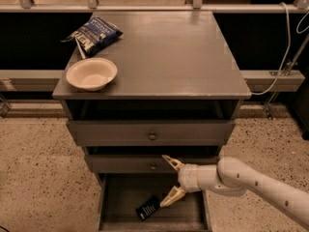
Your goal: Pick rxbar blueberry from bottom drawer and place on counter
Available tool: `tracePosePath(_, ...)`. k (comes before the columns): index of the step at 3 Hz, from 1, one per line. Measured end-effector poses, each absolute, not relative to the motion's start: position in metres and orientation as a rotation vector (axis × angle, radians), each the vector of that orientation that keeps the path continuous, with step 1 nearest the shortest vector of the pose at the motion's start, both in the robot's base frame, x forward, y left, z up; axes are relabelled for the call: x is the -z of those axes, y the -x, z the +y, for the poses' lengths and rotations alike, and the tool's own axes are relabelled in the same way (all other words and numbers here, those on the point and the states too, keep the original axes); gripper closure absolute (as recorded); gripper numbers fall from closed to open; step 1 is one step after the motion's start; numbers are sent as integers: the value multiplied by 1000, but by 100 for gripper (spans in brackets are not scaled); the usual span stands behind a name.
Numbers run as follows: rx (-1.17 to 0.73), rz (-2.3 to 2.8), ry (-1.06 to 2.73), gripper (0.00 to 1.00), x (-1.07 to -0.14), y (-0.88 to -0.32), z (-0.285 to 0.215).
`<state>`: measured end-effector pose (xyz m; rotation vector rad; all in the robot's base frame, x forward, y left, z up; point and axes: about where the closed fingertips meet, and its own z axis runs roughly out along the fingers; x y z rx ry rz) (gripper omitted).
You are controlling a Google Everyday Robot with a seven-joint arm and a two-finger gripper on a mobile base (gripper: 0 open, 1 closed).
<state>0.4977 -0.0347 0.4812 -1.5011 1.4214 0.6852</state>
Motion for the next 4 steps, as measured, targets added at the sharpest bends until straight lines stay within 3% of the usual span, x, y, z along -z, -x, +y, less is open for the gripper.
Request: tracePosePath(4, -577, 1608, 1406, 0, -280, -511, -35)
